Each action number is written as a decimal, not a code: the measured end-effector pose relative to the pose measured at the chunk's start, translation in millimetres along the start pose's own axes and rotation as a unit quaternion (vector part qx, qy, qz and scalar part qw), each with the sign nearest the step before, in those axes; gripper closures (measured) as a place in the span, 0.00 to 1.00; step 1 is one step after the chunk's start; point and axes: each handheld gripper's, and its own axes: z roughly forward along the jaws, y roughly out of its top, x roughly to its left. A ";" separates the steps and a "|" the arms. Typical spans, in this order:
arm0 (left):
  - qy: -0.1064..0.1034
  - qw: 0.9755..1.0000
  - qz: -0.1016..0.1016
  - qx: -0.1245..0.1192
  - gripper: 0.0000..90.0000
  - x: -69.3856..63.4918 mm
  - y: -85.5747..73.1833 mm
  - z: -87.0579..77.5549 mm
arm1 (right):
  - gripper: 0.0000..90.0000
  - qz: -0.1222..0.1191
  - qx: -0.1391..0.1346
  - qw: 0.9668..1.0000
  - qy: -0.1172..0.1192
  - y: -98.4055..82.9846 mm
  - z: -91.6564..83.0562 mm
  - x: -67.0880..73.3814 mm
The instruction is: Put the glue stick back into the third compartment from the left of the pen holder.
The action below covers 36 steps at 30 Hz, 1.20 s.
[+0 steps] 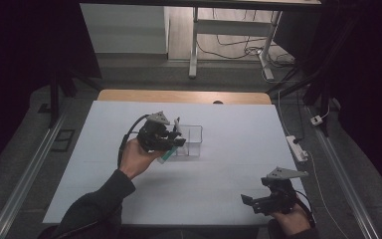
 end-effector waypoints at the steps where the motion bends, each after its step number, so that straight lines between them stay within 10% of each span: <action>1: 0.002 1.000 0.001 -0.001 0.73 0.9 2.7 0.6 | 0.00 0.000 0.000 1.000 0.000 0.0 -0.1 0.0; 22: 0.007 0.999 0.004 -0.046 0.72 16.0 43.2 39.3 | 0.00 0.003 -0.001 1.000 0.007 -0.4 -0.6 -1.2; 36: 0.023 0.997 0.043 -0.059 0.72 15.6 59.6 69.6 | 0.00 0.003 -0.002 1.000 0.014 -0.8 -1.0 -1.6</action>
